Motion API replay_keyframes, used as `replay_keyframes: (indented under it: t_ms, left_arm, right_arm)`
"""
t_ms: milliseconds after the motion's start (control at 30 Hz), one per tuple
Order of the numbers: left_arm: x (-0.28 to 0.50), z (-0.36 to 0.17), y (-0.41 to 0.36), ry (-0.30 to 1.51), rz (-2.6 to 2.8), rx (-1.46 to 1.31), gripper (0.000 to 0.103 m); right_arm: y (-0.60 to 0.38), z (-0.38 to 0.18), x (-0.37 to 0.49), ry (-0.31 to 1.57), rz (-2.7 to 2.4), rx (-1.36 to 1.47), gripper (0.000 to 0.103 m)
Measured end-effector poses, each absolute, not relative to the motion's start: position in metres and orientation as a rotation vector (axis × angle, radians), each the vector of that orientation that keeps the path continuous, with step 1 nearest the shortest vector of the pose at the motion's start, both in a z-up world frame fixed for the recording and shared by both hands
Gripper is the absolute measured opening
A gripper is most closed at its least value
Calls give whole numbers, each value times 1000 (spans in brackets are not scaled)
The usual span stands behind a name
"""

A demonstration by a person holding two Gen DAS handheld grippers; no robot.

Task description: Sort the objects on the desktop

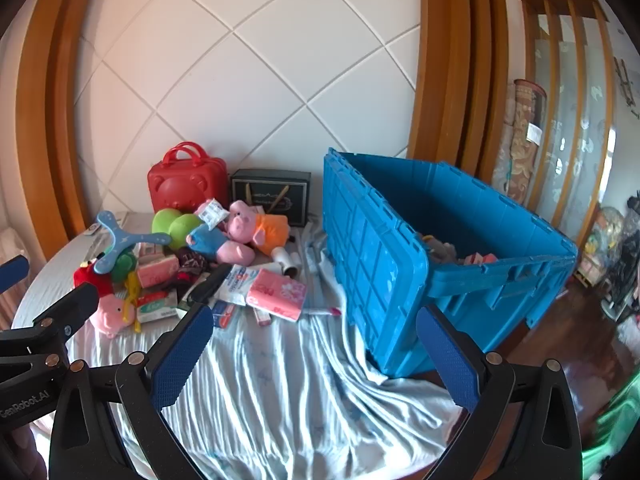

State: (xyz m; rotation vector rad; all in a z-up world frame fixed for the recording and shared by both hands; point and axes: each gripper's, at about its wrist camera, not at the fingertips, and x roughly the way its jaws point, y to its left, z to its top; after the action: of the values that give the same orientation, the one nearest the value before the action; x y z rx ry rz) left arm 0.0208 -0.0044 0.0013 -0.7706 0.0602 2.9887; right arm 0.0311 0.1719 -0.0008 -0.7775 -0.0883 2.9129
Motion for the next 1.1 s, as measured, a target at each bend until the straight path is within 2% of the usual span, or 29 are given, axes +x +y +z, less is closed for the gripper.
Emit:
replay_keyframes:
  t_ms: [633,867,1100]
  left_arm:
    - [-14,-11,11,61,3013,-806,102]
    - [-58,-33,8,19,3030,-961,102]
    - [-114,-81,-25,-127,3079,-1312,102]
  right_arm:
    - [192,-12,-14,-70,2958,-815,103]
    - [197,-27,-70,-92,3071,-884,103]
    - [199,-55,-153,-136,3197,-1076,103]
